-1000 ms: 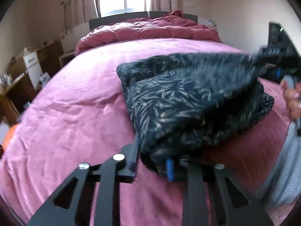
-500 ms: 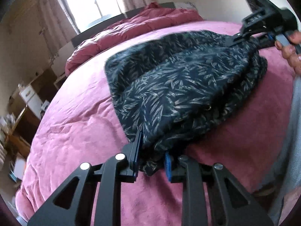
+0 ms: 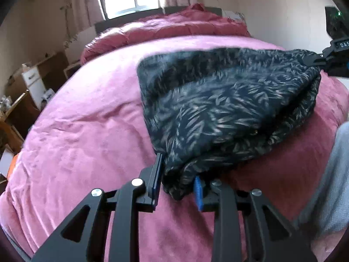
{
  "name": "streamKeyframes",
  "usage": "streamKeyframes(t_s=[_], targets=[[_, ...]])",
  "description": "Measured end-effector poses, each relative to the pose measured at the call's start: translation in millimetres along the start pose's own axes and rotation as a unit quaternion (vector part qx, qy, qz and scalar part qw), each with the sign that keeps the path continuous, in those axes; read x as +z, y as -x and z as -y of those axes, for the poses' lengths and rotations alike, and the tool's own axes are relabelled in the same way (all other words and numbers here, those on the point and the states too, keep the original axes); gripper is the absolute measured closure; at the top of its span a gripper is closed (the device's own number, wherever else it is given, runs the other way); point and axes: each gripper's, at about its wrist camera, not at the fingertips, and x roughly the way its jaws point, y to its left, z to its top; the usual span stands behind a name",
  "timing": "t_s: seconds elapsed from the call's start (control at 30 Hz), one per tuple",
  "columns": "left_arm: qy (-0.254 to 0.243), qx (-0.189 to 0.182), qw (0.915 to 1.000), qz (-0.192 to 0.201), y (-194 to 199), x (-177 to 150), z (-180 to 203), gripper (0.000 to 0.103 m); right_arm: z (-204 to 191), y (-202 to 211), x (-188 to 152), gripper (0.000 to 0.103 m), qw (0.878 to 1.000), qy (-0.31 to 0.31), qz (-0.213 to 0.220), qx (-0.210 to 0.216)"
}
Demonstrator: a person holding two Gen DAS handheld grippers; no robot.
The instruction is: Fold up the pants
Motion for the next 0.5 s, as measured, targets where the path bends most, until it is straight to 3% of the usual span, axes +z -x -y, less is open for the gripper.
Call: streamKeyframes(t_s=[0.07, 0.13, 0.2, 0.3, 0.37, 0.5], targets=[[-0.043, 0.023, 0.9988, 0.001, -2, -3, 13, 0.076, 7, -20, -7, 0.094, 0.997, 0.016, -0.052, -0.056], [-0.073, 0.029, 0.9969, 0.001, 2, -6, 18, 0.076, 22, -37, -13, 0.094, 0.993, 0.005, -0.093, -0.066], [-0.081, 0.021, 0.9965, -0.003, 9, -7, 15, 0.076, 33, -27, -5, 0.091, 0.997, -0.036, -0.056, -0.03], [-0.044, -0.037, 0.9983, 0.009, 33, -11, -1, 0.073, 47, -5, 12, 0.061, 0.997, -0.078, 0.028, -0.009], [-0.021, -0.056, 0.9976, 0.037, 52, -6, -10, 0.07, 56, -3, 22, 0.059, 0.994, -0.086, 0.058, -0.017], [0.007, -0.064, 0.9952, 0.074, 57, 29, -18, 0.062, 68, -34, 49, 0.059, 0.993, -0.101, 0.056, -0.014]])
